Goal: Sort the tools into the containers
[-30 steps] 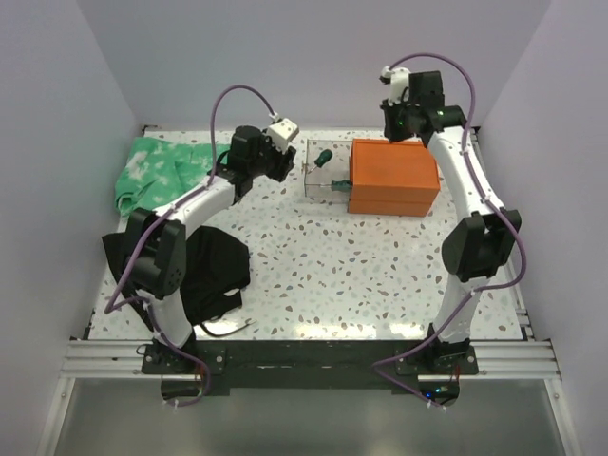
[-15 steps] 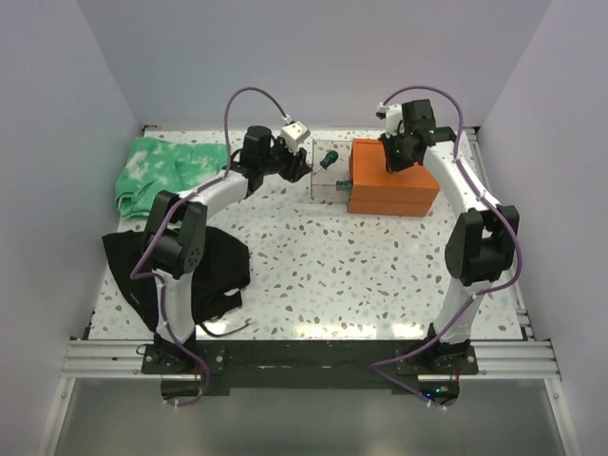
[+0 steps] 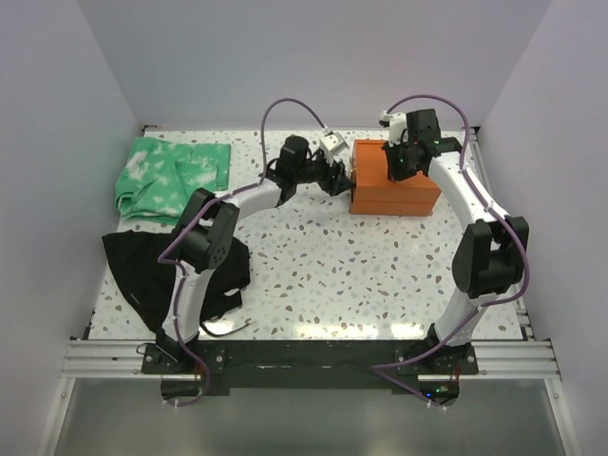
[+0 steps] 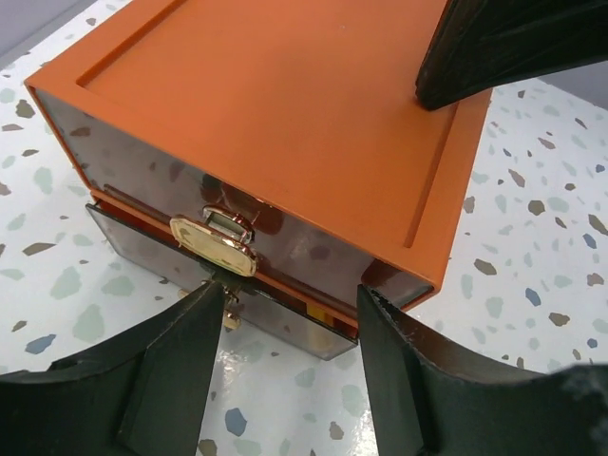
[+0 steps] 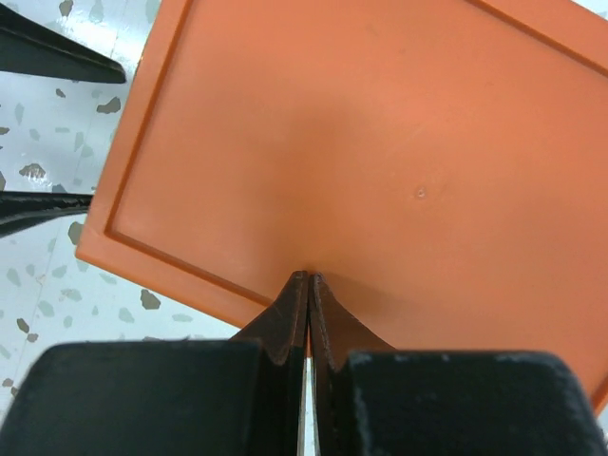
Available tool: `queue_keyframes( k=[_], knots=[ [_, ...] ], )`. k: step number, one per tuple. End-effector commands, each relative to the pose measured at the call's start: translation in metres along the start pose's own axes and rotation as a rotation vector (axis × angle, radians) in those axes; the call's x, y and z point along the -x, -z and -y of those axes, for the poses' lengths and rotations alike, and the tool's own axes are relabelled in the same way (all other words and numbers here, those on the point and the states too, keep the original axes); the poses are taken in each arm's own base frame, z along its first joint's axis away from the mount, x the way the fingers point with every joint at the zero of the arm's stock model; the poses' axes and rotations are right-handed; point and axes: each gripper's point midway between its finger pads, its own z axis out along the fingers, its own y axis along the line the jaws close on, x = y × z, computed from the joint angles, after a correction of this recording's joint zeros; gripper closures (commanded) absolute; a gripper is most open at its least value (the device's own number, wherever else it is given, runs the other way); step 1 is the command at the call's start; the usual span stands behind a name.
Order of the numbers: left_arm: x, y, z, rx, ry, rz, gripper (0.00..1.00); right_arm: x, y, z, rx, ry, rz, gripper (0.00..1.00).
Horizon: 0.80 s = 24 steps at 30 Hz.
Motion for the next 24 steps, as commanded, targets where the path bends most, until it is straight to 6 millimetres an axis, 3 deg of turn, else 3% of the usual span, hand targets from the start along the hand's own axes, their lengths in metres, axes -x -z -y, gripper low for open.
queue_keyframes(
  k=[1,5,6,8,9,10,11,12,13,14,15,16,18,19,21,24],
  knots=[
    [0.045,-0.008,0.020,-0.086,-0.015,0.124,0.37,-0.013,0.006,-0.005,0.006,-0.025,-0.028,1.00],
    [0.059,0.011,-0.002,0.016,0.111,0.102,0.39,0.012,0.028,0.008,-0.063,-0.011,0.050,1.00],
    [0.070,0.026,-0.011,0.059,0.139,0.101,0.39,0.020,0.032,0.012,-0.079,-0.013,0.080,1.00],
    [0.065,0.047,-0.024,0.144,0.175,0.092,0.35,0.033,0.044,0.018,-0.104,-0.025,0.128,1.00],
    [0.083,0.069,-0.026,0.177,0.159,0.116,0.33,0.037,0.047,0.021,-0.116,-0.037,0.140,1.00],
    [0.067,0.079,-0.030,0.211,0.163,0.083,0.29,0.044,0.053,0.026,-0.140,-0.050,0.159,1.00],
    [0.066,0.090,-0.033,0.235,0.164,0.073,0.01,0.047,0.058,0.031,-0.167,-0.044,0.168,1.00],
    [0.062,0.110,-0.035,0.269,0.177,0.049,0.00,0.047,0.062,0.042,-0.234,-0.047,0.164,1.00],
    [0.060,0.119,-0.037,0.282,0.159,0.033,0.00,0.045,0.071,0.067,-0.376,-0.055,0.150,0.90],
    [0.057,0.128,-0.037,0.285,0.147,0.018,0.00,0.041,0.074,0.078,-0.437,-0.047,0.135,0.77],
    [0.053,0.141,-0.037,0.299,0.142,-0.012,0.00,0.039,0.080,0.095,-0.495,-0.052,0.132,0.61],
    [0.052,0.148,-0.040,0.311,0.077,-0.034,0.00,0.029,0.080,0.106,-0.523,-0.063,0.111,0.35],
    [0.056,0.165,-0.043,0.351,-0.002,-0.056,0.00,0.006,0.081,0.122,-0.488,-0.161,0.074,0.18],
    [0.059,0.175,-0.055,0.427,-0.075,-0.070,0.00,0.006,0.068,0.095,-0.317,-0.200,0.083,0.01],
    [0.077,0.198,-0.069,0.539,-0.179,-0.054,0.00,-0.017,0.062,0.095,-0.303,-0.290,0.043,0.01],
    [0.103,0.248,-0.113,0.861,-0.319,-0.054,0.00,-0.023,0.082,0.089,-0.376,-0.458,0.073,0.01]
  ],
)
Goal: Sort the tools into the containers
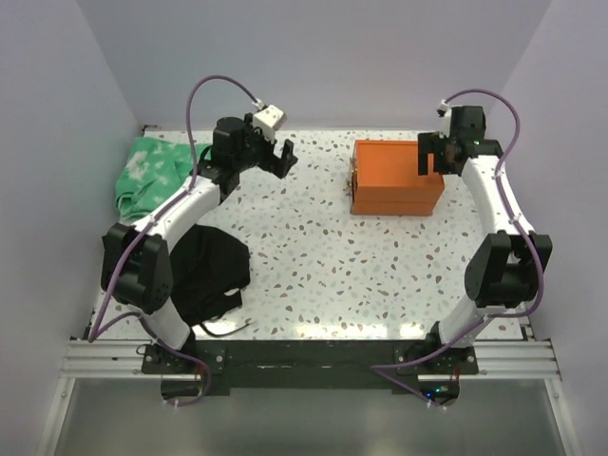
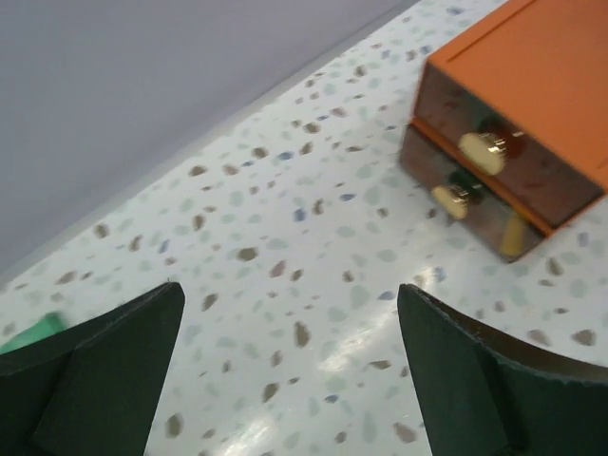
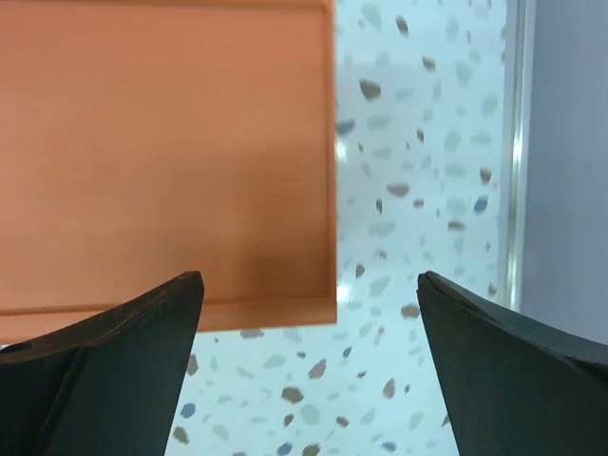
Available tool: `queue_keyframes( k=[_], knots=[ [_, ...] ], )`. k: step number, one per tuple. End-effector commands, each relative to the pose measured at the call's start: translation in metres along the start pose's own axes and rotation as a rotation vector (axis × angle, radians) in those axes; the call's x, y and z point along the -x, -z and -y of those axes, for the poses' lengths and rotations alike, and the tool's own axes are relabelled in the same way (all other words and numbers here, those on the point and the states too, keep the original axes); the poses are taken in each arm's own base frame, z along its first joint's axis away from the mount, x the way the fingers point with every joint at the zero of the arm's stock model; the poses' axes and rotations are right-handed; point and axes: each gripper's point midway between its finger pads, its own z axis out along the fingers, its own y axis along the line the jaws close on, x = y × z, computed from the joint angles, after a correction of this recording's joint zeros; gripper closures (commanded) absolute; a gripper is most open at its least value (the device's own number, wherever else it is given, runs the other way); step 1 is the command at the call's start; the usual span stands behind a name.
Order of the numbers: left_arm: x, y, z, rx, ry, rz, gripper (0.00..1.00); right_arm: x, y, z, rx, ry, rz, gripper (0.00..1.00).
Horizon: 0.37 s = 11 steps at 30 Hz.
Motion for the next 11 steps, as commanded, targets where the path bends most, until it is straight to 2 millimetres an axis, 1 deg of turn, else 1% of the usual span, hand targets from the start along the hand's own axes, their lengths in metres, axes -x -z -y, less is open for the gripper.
queue_keyframes(
  k=[1,2,3,4,5,6,8,9,10,11],
  knots=[
    [0.025,0.039,-0.087,0.429,-0.256,0.002,0.00,-0.006,0.043,-0.003,-0.039,-0.200,0.023,0.01],
    [0.023,0.043,-0.100,0.484,-0.251,-0.009,0.00,-0.006,0.050,0.003,-0.065,-0.192,0.038,0.01],
    [0.023,0.050,-0.112,0.562,-0.237,-0.016,0.00,-0.009,0.052,0.008,-0.088,-0.176,0.043,0.01],
    [0.020,0.051,-0.117,0.584,-0.222,-0.023,0.00,-0.008,0.061,0.017,-0.127,-0.154,0.060,0.01],
    [0.016,0.052,-0.122,0.594,-0.213,-0.035,0.00,-0.011,0.065,0.020,-0.142,-0.148,0.060,0.01],
    [0.011,0.052,-0.121,0.585,-0.202,-0.053,0.00,-0.018,0.066,0.021,-0.149,-0.142,0.042,0.01],
    [0.004,0.043,-0.116,0.532,-0.187,-0.070,0.00,-0.022,0.071,0.020,-0.140,-0.131,0.050,0.01],
    [0.005,0.040,-0.114,0.519,-0.165,-0.067,0.00,-0.030,0.066,0.014,-0.108,-0.119,0.030,0.01],
    [0.006,0.037,-0.113,0.513,-0.148,-0.066,0.00,-0.034,0.065,0.012,-0.097,-0.123,0.021,0.01],
    [0.000,0.031,-0.113,0.502,-0.131,-0.078,0.00,-0.037,0.063,0.011,-0.092,-0.133,0.013,0.01]
  ],
)
